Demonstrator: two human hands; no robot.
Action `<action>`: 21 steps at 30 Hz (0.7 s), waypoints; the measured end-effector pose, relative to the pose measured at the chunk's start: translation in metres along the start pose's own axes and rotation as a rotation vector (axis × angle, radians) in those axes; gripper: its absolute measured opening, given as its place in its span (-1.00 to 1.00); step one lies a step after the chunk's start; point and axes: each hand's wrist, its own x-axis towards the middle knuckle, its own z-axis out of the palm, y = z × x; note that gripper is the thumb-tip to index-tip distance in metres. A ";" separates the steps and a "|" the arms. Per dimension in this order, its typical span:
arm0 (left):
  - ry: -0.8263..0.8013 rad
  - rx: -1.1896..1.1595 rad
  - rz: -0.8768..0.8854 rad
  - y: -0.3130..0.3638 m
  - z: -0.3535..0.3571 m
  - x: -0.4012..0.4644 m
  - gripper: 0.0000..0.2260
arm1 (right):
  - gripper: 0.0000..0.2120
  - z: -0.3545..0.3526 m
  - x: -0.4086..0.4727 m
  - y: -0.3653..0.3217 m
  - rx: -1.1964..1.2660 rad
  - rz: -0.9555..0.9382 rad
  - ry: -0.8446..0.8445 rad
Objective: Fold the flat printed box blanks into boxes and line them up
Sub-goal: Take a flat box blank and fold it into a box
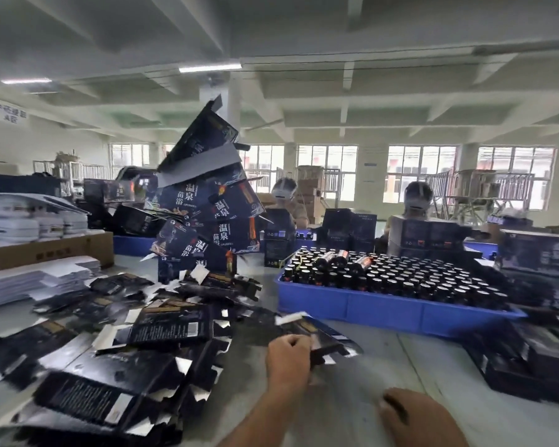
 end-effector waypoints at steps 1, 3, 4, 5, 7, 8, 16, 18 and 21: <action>-0.049 -0.070 -0.045 0.002 -0.003 -0.012 -0.82 | -0.77 0.007 -0.021 -0.004 0.048 0.119 0.094; -0.140 -0.140 -0.121 0.005 -0.009 -0.039 -0.84 | -0.81 -0.004 -0.021 -0.019 0.067 0.277 0.193; -0.182 -0.145 -0.128 0.005 -0.013 -0.053 -0.84 | -0.78 -0.010 -0.026 -0.024 0.198 0.343 0.182; -0.222 -0.139 -0.123 0.003 -0.016 -0.065 -0.83 | -0.74 -0.012 -0.034 -0.039 0.298 0.411 0.182; -0.294 -0.126 -0.096 -0.001 -0.021 -0.088 -0.81 | -0.70 -0.018 -0.047 -0.046 0.460 0.456 0.228; -0.324 -0.119 -0.095 -0.002 -0.022 -0.098 -0.80 | -0.72 -0.021 -0.052 -0.044 0.513 0.461 0.219; -0.602 0.440 0.383 0.000 -0.056 -0.149 -0.80 | -0.89 -0.032 -0.076 -0.051 0.753 0.540 0.185; -0.508 0.759 0.723 -0.007 -0.064 -0.145 -0.49 | -0.89 -0.035 -0.077 -0.049 0.801 0.554 0.124; -0.547 0.913 0.980 -0.010 -0.066 -0.139 -0.10 | -0.86 -0.036 -0.076 -0.045 0.806 0.566 0.007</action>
